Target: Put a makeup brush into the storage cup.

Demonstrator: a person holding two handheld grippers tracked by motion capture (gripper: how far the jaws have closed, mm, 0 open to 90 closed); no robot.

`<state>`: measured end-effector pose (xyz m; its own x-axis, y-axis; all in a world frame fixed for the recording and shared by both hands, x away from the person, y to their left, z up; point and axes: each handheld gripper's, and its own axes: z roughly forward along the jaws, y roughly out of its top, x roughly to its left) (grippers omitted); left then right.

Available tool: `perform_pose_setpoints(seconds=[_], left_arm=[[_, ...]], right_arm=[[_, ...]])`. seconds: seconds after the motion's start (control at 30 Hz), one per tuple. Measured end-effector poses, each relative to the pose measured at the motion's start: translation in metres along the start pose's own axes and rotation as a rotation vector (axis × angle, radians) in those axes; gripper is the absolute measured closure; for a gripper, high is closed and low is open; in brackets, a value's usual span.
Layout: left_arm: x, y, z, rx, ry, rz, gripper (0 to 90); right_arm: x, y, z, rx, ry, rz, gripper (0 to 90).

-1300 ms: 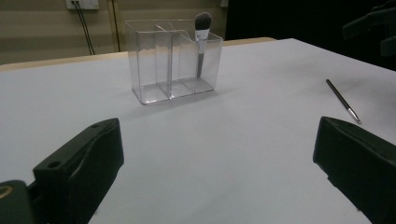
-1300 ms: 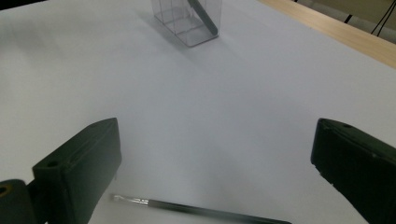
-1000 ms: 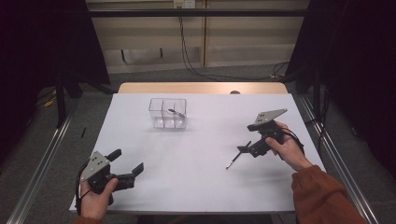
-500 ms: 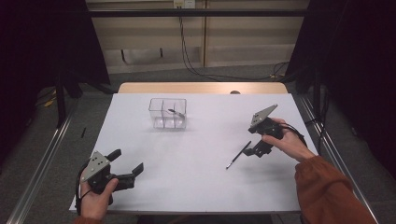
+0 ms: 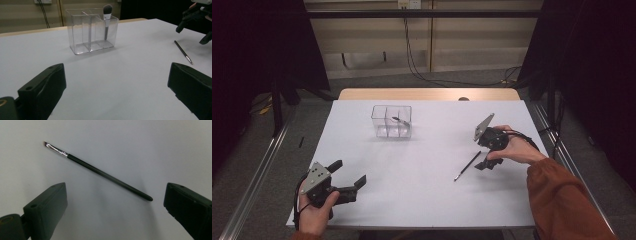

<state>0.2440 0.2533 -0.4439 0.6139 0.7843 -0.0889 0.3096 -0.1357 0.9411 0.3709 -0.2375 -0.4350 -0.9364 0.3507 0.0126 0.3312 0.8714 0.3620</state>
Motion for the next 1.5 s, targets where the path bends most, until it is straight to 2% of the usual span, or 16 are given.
perform_pose_setpoints(seconds=[0.17,0.33,0.6,0.77,0.87,0.93,1.07,1.23,1.5], left_arm=[[0.000,0.000,0.000,0.001,0.000,0.004,1.8],[0.000,0.000,0.000,0.005,-0.001,0.006,1.8],[0.001,0.000,0.001,0.008,-0.001,0.010,1.8],[0.000,-0.001,0.001,0.016,-0.004,0.019,1.8],[-0.001,-0.001,0.001,0.019,-0.001,0.021,1.8],[-0.001,-0.001,0.001,0.018,-0.003,0.021,1.8],[-0.001,-0.001,0.001,0.020,0.000,0.023,1.8],[-0.001,-0.001,0.001,0.018,0.000,0.027,2.0],[-0.001,-0.001,0.001,0.023,-0.002,0.027,2.0]], right_arm=[[-0.003,0.006,0.010,0.033,0.013,-0.003,6.4],[-0.004,0.006,0.020,0.067,0.017,-0.027,10.4],[-0.006,0.009,0.021,0.067,0.017,-0.054,26.2],[-0.005,0.010,0.027,0.099,0.022,-0.079,31.8],[-0.008,0.009,0.027,0.094,0.042,-0.065,32.6],[-0.008,0.009,0.027,0.092,0.044,-0.076,33.8],[-0.007,0.014,0.027,0.136,0.044,-0.081,38.0],[-0.007,0.013,0.025,0.132,0.054,-0.087,52.8],[-0.005,0.014,0.024,0.140,0.069,-0.104,66.7]])
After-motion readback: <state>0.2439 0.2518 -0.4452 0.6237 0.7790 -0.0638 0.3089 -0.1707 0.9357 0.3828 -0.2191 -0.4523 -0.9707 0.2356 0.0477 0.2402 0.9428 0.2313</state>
